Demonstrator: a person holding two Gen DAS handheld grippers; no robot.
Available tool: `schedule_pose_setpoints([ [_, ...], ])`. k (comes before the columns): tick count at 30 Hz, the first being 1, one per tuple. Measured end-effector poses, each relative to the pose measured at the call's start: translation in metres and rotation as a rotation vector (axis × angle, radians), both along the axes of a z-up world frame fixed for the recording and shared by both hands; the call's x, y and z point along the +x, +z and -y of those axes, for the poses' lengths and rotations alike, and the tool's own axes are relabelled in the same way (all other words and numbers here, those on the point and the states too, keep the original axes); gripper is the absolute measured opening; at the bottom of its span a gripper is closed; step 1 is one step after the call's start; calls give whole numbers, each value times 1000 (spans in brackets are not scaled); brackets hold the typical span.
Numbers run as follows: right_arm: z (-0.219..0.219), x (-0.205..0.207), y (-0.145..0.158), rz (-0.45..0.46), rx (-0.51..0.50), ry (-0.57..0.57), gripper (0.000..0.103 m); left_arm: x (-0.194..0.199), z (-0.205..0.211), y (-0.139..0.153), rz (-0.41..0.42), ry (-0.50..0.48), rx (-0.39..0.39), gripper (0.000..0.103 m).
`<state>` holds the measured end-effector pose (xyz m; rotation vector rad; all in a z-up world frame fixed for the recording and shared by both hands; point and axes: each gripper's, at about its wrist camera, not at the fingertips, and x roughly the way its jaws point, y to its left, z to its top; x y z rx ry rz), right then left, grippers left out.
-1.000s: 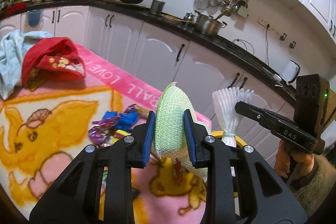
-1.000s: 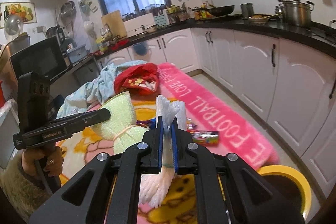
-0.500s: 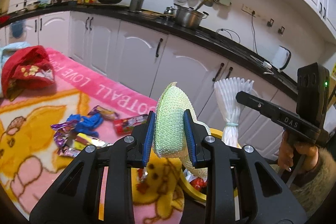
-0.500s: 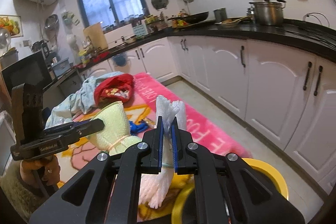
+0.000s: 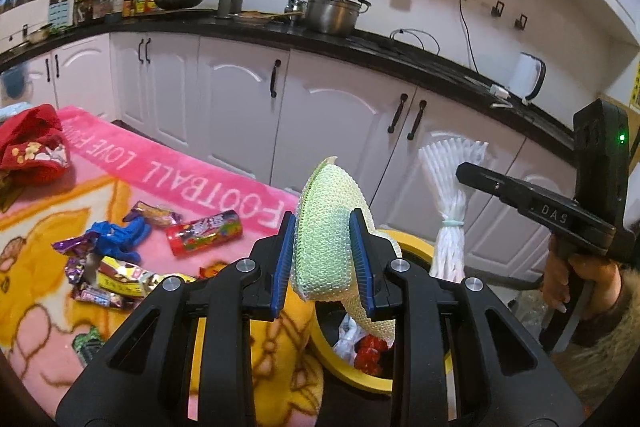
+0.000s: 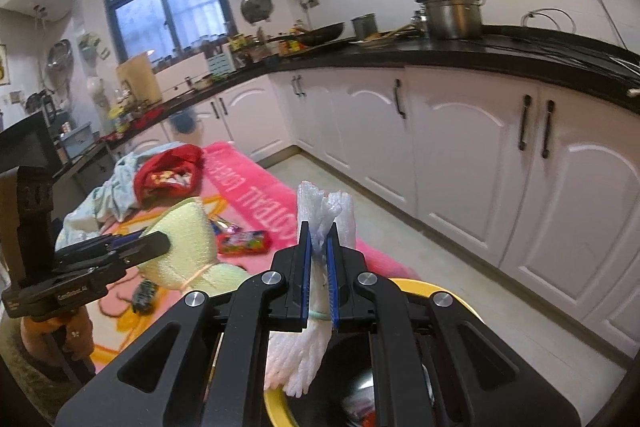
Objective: Collect trash
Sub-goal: 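Carry the sponge and net over the bin and open both tools to drop them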
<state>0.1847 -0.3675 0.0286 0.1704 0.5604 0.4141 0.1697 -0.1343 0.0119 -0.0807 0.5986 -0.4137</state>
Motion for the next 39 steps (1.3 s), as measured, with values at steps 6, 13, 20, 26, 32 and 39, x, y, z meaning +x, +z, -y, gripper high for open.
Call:
schedule_pose_setpoints([
  [6,22,-1,-18,-28,3,-52,7,3,16,-13,-19,-16,23,21],
  [13,37,1,-39,-64,-7,-95,7,5,38,-33,-44,-39,42,21],
  [20,43,6,-66,-118,-39,-113,7,9,53,-53,-75,-59,57,22],
  [26,43,12,-85,-178,-52,-114,8,12,59,-71,-119,-66,60,22],
  [32,44,17,-100,-238,-58,-114,9,18,57,-85,-167,-71,50,23],
  [39,46,17,-102,-258,-58,-135,32,19,51,-92,-190,-66,32,52],
])
